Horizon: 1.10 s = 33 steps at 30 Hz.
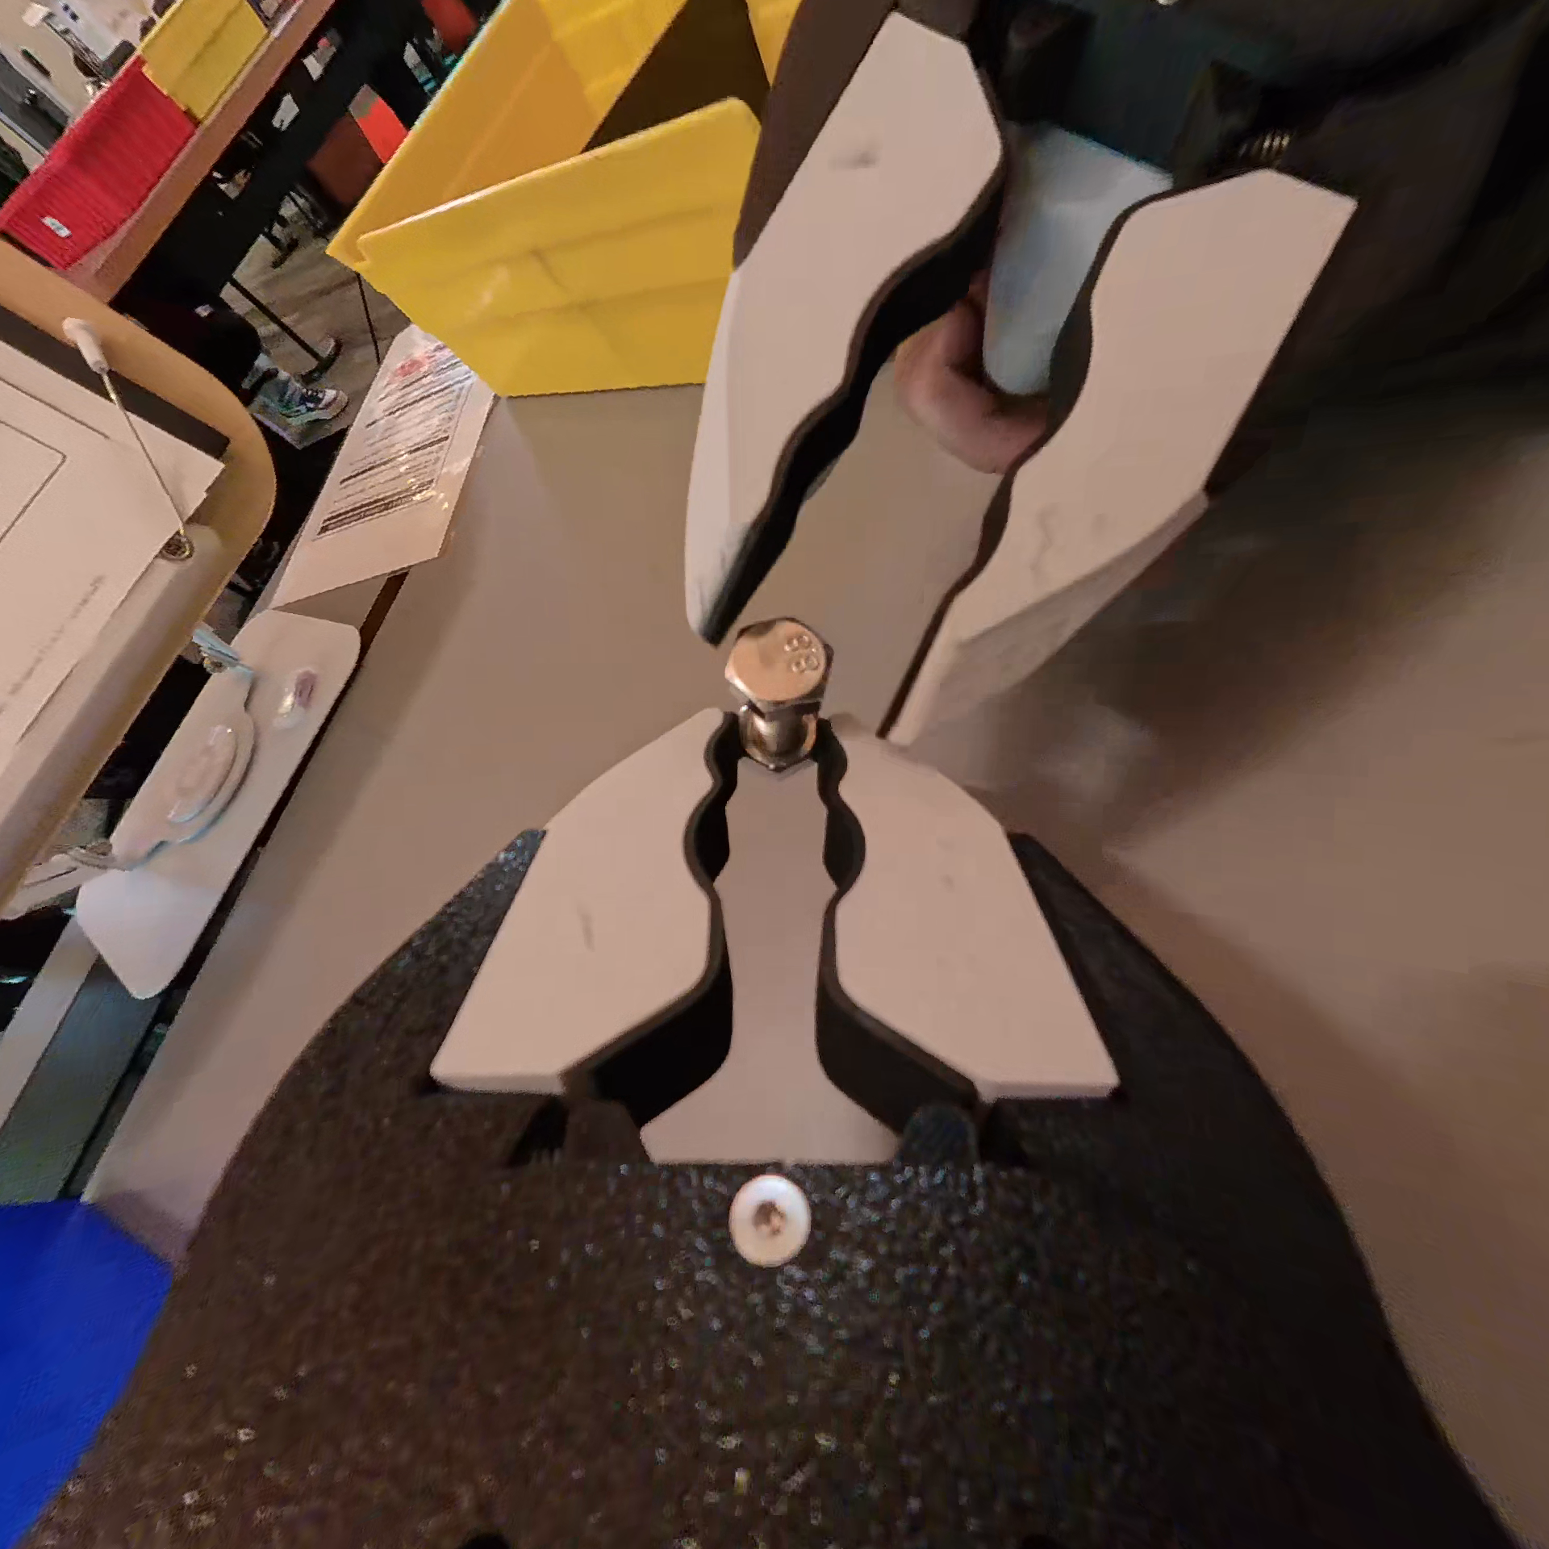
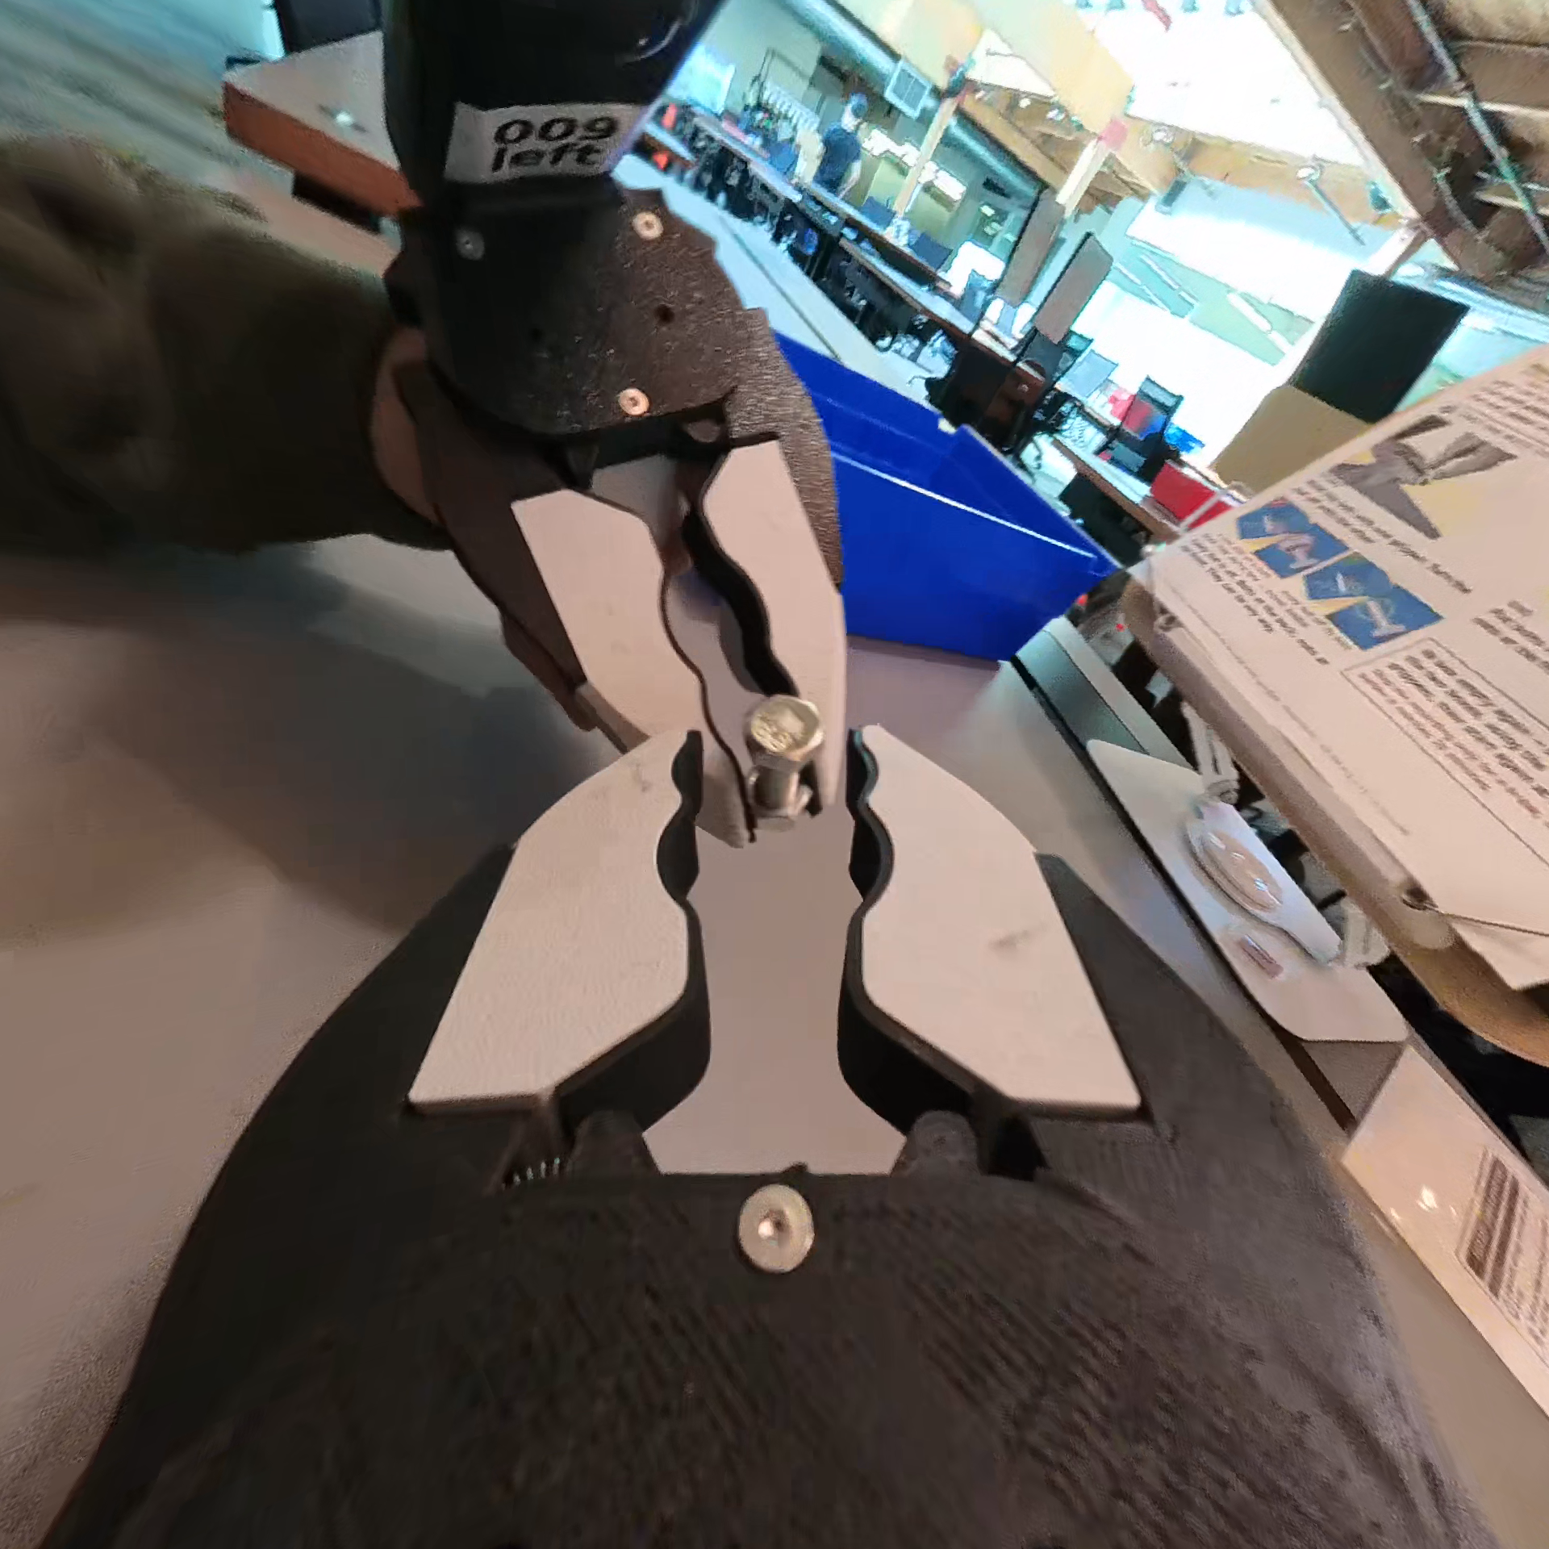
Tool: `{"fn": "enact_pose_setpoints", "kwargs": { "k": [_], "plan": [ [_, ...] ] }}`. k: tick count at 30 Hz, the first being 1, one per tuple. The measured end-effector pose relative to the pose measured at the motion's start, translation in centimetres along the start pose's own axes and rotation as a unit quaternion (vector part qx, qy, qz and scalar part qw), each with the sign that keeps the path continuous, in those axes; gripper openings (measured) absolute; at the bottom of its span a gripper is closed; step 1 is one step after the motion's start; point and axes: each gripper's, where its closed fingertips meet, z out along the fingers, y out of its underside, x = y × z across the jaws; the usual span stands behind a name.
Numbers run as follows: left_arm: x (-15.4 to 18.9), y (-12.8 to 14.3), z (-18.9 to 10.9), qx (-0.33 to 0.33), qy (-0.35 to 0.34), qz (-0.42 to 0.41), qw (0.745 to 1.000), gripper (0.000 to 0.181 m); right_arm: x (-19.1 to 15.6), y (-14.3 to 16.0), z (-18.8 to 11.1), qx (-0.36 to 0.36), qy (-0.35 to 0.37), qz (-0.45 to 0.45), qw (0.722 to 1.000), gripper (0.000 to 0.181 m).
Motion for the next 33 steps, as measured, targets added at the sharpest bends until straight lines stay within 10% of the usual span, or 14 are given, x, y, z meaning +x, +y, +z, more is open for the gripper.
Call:
{"fn": "enact_pose_setpoints", "kwargs": {
  "k": [9, 14, 19, 33],
  "plan": [
    [0.3, 0.0, 0.3, -0.001, -0.003, 0.021, 1.000, 0.018, -0.2, 0.9, 0.3, -0.035, -0.012, 0.002, 0.999, 0.018],
    [-1.3, -3.0, -1.0, 0.137, -0.003, -0.123, 0.983, 0.038, 2.7, -2.3, -1.3, 0.095, 0.023, 0.138, 0.986, 0.018],
    [-1.1, -6.0, -2.1, 0.270, 0.065, -0.236, 0.931, 0.037, 5.2, -4.3, -3.1, 0.255, 0.014, 0.337, 0.906, 0.018],
    [-1.5, -7.3, -3.4, 0.327, 0.058, -0.243, 0.912, 0.012, 4.3, -4.6, -2.4, 0.280, -0.022, 0.374, 0.884, 0.018]
  ]
}}
